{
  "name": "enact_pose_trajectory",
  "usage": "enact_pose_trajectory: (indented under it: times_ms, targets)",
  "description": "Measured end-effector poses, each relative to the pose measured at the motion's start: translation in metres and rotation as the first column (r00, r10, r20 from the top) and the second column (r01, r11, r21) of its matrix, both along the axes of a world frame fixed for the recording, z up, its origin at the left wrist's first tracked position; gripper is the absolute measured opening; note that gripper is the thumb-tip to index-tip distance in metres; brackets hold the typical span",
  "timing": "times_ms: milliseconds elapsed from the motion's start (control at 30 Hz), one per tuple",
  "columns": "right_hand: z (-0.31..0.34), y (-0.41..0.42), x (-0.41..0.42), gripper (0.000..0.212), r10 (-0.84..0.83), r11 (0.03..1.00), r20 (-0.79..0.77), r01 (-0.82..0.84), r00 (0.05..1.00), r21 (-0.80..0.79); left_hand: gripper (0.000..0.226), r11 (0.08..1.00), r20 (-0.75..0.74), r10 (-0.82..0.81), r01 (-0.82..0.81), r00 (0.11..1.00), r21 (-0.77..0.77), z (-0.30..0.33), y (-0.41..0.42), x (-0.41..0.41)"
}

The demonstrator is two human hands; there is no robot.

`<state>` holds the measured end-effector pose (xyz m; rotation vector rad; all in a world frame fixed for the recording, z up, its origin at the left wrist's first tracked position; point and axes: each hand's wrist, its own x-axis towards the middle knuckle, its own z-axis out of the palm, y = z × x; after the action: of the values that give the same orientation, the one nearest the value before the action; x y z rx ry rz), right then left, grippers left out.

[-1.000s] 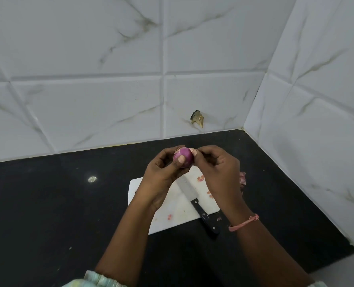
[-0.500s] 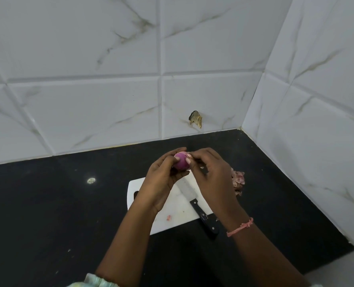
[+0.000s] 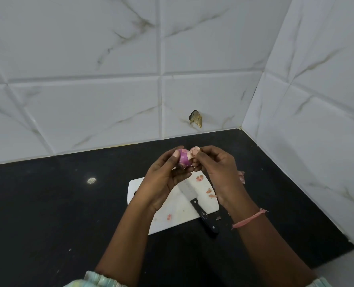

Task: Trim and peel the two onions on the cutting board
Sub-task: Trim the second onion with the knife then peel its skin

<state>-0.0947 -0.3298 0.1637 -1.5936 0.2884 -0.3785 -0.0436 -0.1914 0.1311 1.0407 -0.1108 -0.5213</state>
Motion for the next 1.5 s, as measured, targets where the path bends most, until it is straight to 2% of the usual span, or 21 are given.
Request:
enact_pose_trajectory:
  times_ms: [67,233,300,400,533,633,800,900,1000,1033,1100,1133,1200,1267,1367,1500]
  targets:
    - [0.000,-0.001,0.001,0.006,0.036,0.986,-0.038,-0.029,0.999,0.167,0.050,0.999,-0.004,0.002,-0.002,1.000,0.041,-0.001,-0.001,0.001]
    - [-0.005,-0.002,0.003,0.012,0.076,0.881,-0.042,-0.047,0.996,0.472,0.043,1.000,-0.093,0.020,-0.020,0.995,0.000,-0.004,-0.006,0.001]
    - [-0.006,-0.004,0.003,0.012,0.102,0.793,-0.050,-0.051,0.994,0.608,0.048,0.999,-0.127,0.014,-0.018,0.992,-0.033,-0.004,-0.007,0.001]
    - [-0.010,-0.008,0.006,0.011,0.099,0.594,-0.072,-0.001,0.992,0.805,0.058,0.997,-0.178,0.001,-0.015,0.984,-0.081,-0.004,-0.009,0.002]
    - [-0.019,-0.015,0.010,0.007,0.036,0.473,-0.124,0.092,0.992,0.876,0.048,0.998,-0.156,-0.018,0.009,0.988,-0.058,-0.008,-0.010,0.000]
    - [-0.025,-0.017,0.012,0.010,-0.024,0.354,-0.097,0.099,0.995,0.930,0.040,0.998,-0.134,-0.043,0.037,0.990,-0.044,-0.011,-0.012,-0.002]
    - [-0.029,-0.028,0.016,0.010,-0.190,0.305,-0.081,0.137,0.978,0.942,0.041,0.998,-0.064,-0.060,0.059,0.996,-0.027,-0.011,-0.009,-0.002]
    - [-0.040,-0.040,0.019,0.021,-0.267,0.457,-0.188,0.296,0.945,0.839,0.044,0.999,0.002,-0.039,0.039,0.999,0.024,-0.011,-0.003,0.001]
    - [-0.055,-0.041,0.019,0.018,-0.222,0.547,-0.267,0.346,0.938,0.762,0.042,1.000,0.084,-0.018,0.016,0.996,0.026,-0.014,-0.002,0.004]
    - [-0.061,-0.040,0.019,0.024,-0.193,0.594,-0.289,0.346,0.938,0.727,0.041,1.000,0.105,-0.011,0.008,0.994,0.029,-0.015,-0.002,0.004]
    - [-0.066,-0.035,0.017,0.047,-0.176,0.769,-0.324,0.335,0.929,0.544,0.042,0.998,0.144,0.002,-0.010,0.990,0.059,-0.015,-0.002,0.004]
    - [-0.063,-0.030,0.014,0.050,-0.176,0.866,-0.291,0.289,0.940,0.409,0.042,0.997,0.166,0.003,-0.017,0.986,0.079,-0.015,-0.002,0.003]
    - [-0.051,-0.016,0.006,0.032,-0.114,0.975,-0.118,0.134,0.986,0.175,0.042,0.993,0.214,0.000,-0.026,0.977,0.117,-0.014,-0.003,0.002]
    - [-0.040,-0.007,-0.001,0.018,-0.008,1.000,0.051,0.007,0.999,0.013,0.041,0.990,0.250,0.001,-0.035,0.968,0.134,-0.013,-0.003,0.002]
    - [-0.033,-0.004,-0.005,0.016,0.010,0.975,0.157,0.025,0.988,-0.220,0.041,0.987,0.284,-0.001,-0.044,0.959,0.152,-0.010,-0.004,0.000]
    - [-0.033,-0.004,-0.007,0.013,0.012,0.945,0.266,0.076,0.964,-0.317,0.043,0.984,0.320,0.008,-0.064,0.947,0.164,-0.006,-0.004,-0.002]
